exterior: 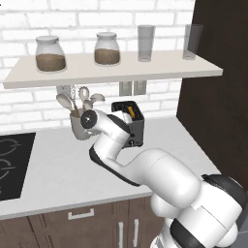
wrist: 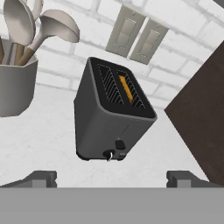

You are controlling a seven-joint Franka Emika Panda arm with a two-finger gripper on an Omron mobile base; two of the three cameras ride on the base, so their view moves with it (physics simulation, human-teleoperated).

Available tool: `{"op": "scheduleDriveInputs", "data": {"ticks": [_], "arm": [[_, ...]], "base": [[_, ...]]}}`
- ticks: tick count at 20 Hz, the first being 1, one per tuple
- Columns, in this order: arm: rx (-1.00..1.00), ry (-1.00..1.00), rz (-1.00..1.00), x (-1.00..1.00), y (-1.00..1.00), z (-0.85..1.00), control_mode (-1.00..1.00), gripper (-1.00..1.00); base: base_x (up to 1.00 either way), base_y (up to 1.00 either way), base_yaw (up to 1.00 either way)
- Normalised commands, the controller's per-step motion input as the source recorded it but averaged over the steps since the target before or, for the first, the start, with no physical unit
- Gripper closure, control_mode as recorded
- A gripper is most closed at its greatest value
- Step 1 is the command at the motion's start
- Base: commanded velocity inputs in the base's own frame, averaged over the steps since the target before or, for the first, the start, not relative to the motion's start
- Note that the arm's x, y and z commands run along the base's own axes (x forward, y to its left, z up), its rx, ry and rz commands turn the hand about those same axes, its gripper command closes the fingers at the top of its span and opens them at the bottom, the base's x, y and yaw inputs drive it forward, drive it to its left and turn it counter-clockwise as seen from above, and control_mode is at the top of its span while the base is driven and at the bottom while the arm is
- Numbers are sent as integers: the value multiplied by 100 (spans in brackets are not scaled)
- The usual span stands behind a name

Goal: Start the toaster. Once the lever pops up, take the bread to the plate on the dining counter.

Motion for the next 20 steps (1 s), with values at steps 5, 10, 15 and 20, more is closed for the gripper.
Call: {"op": "scheduleDriveInputs", "data": {"ticks": [5, 10, 15, 20], "arm": [[0, 0, 0, 0, 0, 0, -100, -100], [0, 0, 0, 0, 0, 0, -100, -100], [0, 0, 0, 0, 0, 0, -100, -100], [0, 0, 0, 0, 0, 0, -100, -100]], "base": [[0, 0, 0], [0, 0, 0], [0, 0, 0], [0, 0, 0]]}}
